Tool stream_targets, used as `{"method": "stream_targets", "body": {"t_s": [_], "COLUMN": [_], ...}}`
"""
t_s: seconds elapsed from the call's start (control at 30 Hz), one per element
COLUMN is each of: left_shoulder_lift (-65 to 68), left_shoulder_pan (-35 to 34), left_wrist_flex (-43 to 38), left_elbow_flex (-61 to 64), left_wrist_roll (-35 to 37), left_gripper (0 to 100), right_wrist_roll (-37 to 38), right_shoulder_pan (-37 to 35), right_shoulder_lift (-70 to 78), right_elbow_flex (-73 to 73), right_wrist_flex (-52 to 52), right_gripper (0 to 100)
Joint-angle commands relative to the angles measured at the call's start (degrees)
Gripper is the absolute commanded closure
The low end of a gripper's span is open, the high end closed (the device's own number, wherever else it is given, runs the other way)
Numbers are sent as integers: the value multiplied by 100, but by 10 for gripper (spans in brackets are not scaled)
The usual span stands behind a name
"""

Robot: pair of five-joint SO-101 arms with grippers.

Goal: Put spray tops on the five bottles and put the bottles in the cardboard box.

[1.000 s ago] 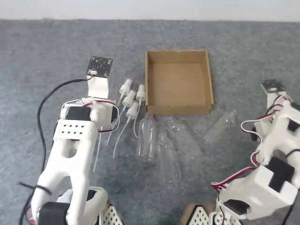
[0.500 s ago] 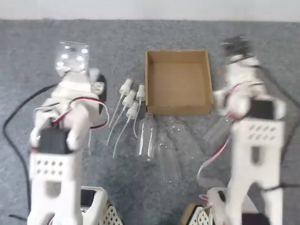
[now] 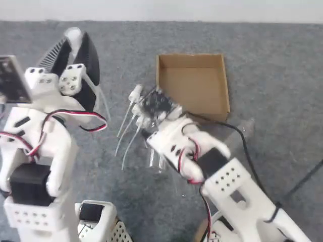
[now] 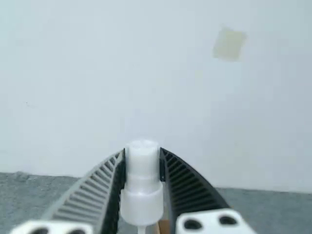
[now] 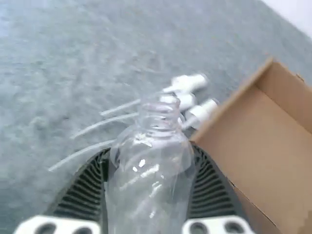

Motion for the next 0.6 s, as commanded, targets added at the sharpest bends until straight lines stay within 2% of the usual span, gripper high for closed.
{"method": "stream_targets", "body": {"t_s": [0.0,0.2,0.4,0.57], "left_shoulder_lift": [-79,-44,0,9], "left_shoulder_pan": [53,308,782,835], "left_wrist_flex": [-422,-800,-914,-993], "left_elbow_flex": [198,444,585,725], "left_wrist_roll": [273,396,774,791], "left_gripper": [989,989,990,990], "right_wrist_roll": [-88,-88,-79,-97], "right_shoulder_pan": [-286,-303,-295,-295], "right_shoulder_lift": [-1033,-1745,-1798,-1807], "right_elbow_flex": [659,1248,1319,1319], "right_wrist_flex": [-901,-1218,-1226,-1226], "right_gripper": [992,992,992,992]}}
